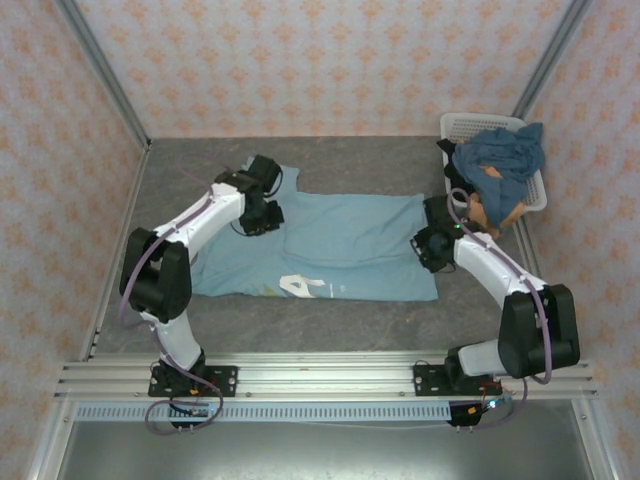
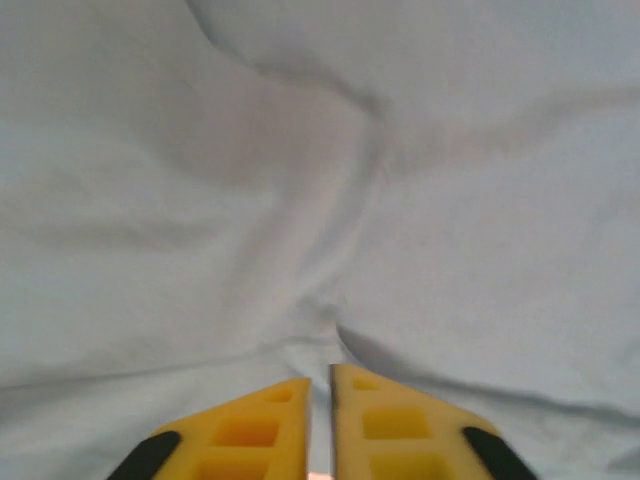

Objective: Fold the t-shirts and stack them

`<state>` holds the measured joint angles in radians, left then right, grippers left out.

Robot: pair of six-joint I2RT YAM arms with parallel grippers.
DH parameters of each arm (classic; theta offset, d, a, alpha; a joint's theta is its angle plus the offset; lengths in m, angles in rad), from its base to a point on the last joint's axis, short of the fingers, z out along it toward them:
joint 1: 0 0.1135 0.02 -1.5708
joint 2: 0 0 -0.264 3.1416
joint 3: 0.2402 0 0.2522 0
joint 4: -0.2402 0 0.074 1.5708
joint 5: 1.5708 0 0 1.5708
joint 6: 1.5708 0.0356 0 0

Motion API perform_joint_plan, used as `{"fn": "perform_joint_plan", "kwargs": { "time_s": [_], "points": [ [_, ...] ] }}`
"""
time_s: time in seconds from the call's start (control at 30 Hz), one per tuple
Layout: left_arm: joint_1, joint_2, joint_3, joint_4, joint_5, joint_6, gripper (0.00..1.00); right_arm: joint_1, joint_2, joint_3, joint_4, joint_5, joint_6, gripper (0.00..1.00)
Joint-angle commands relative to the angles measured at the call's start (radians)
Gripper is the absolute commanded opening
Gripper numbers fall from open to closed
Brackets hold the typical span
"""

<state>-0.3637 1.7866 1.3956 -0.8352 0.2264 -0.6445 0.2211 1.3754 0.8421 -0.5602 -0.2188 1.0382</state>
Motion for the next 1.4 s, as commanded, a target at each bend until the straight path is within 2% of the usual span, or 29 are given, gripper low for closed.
{"fn": "perform_joint_plan", "kwargs": {
  "time_s": [0.0,0.17,0.23,0.37,0.83,1.13,1.2,1.3,1.37],
  "points": [
    [-0.077,0.032,-0.074,0.067,0.136,-0.078,0.1,0.043,0.029,-0.045,0.051,-0.068,0.012,0.2],
    [-0.15,0.049,-0.131,0.125,0.167,-0.123,0.01,0.114,0.127,-0.019,0.125,-0.139,0.051,0.15],
    [-0.173,0.063,-0.128,0.136,0.18,-0.131,0.0,0.139,0.159,-0.007,0.128,-0.145,0.059,0.12],
    [-0.21,0.102,-0.098,0.135,0.177,-0.139,0.0,0.164,0.207,0.001,0.181,-0.171,0.101,0.11],
    [-0.211,0.27,0.084,0.115,0.114,-0.147,0.0,0.169,0.331,0.149,0.082,-0.115,0.107,0.11],
    [-0.18,0.314,0.138,0.068,0.065,-0.103,0.0,0.126,0.316,0.146,0.062,-0.076,0.051,0.14],
    [-0.166,0.26,0.126,0.056,0.031,-0.087,0.02,0.117,0.28,0.171,0.036,-0.057,0.008,0.18],
    [-0.133,0.137,0.074,0.027,-0.01,-0.078,0.17,0.101,0.21,0.189,-0.018,-0.023,-0.047,0.25],
    [-0.094,0.032,0.0,0.016,-0.021,-0.082,0.22,0.086,0.164,0.175,-0.051,-0.013,-0.073,0.29]
  ]
}}
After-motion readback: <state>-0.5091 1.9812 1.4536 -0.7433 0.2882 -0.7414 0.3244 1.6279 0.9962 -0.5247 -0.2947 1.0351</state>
